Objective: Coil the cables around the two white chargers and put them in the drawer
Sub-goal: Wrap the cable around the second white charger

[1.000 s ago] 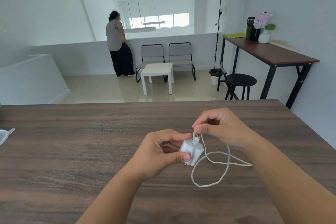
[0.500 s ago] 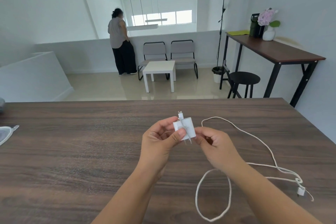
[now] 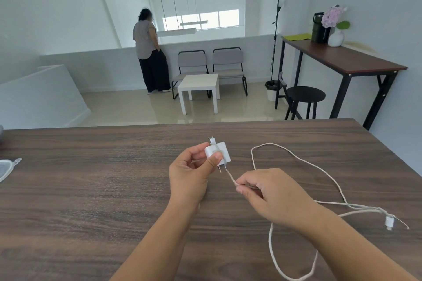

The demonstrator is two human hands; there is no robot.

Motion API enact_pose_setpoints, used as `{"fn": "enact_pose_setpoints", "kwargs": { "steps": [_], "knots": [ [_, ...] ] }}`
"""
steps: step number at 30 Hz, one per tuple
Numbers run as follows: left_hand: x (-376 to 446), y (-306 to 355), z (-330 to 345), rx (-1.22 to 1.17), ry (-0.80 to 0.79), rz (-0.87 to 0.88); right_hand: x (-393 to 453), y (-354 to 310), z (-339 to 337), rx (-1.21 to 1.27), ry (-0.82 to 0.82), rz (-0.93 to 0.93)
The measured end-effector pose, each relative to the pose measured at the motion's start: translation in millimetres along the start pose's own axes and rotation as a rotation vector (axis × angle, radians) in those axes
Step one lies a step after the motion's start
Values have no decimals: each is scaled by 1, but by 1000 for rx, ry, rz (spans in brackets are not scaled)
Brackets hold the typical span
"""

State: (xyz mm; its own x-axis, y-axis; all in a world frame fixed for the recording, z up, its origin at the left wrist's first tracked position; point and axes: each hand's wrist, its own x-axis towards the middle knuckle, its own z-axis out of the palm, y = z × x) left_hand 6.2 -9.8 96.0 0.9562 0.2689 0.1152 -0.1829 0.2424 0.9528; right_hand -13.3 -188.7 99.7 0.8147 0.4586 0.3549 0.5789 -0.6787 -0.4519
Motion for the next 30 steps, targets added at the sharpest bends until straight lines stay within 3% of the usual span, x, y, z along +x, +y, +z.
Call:
{"fn": "enact_pose_setpoints", "kwargs": {
  "steps": [3,5,17,23,30],
  "knots": [
    [3,2,1,-212,31,-120,1,-1,-2,35,-35,1],
    [2,3,1,-214,33,-117,1,-2,-4,43,-38,4],
    [-13,-5,4,396,-46,237,13,1,-38,-46,-84,-38],
    [-15,0,1,518,-261,370,26,11,-56,-133,-75,-177],
    [-14,13,-7,519,-502,313,41,16,-68,-49,-91,-255]
  ]
}}
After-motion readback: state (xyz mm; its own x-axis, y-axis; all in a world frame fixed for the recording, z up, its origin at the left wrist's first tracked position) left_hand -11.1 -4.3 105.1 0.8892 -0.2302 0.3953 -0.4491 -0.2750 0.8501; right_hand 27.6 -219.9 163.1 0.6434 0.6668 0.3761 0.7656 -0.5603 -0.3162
